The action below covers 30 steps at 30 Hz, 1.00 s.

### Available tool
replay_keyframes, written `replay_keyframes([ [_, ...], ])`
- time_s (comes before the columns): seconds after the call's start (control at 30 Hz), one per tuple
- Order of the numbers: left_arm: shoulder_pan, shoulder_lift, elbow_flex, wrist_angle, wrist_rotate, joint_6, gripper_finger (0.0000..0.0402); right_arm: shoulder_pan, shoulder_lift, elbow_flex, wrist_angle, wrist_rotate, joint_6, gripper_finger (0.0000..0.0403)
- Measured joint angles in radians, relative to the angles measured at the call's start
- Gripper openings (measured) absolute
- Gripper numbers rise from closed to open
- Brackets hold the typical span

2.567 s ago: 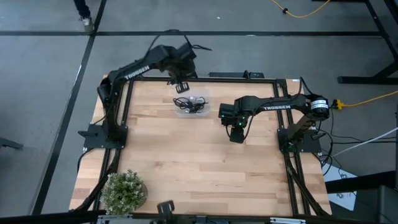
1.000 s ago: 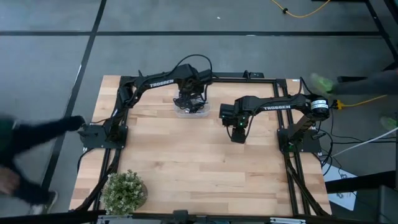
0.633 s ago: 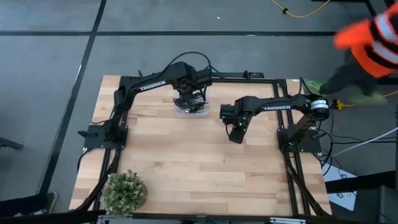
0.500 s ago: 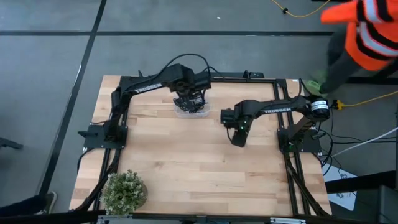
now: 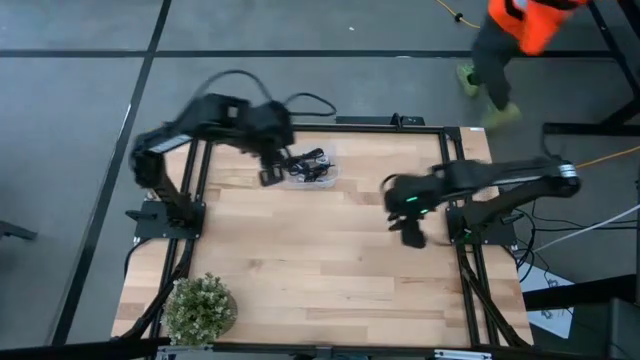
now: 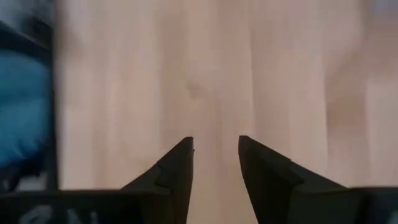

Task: Pick and place USB-C Cables
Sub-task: Return to Home Position

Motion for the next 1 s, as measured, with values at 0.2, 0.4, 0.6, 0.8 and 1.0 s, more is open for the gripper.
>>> replay_keyframes([
  [0.2,-0.009,-0.199,-0.078,-0.001,-0.004,-0.079,0.0108,0.027,-0.326,0.0,0.114,0.092,0.021,0.0133],
  [0.4,-0.054,-0.441,-0.249,0.035,-0.06,-0.215,0.0108,0.089,-0.6,-0.084,0.279,0.151,0.028,0.0133],
  [0.6,-0.123,-0.719,-0.556,0.284,-0.087,-0.263,0.0108,0.115,-0.8,-0.301,0.499,0.09,0.019,0.0133],
  [0.8,-0.167,-0.952,-0.902,0.591,-0.077,-0.259,0.0108,0.116,-0.919,-0.459,0.582,0.09,0.075,0.0133],
  [1.0,-0.193,-1.193,-1.267,0.844,-0.068,-0.265,0.0108,0.116,-1.062,-0.601,0.657,0.089,0.126,0.0133],
])
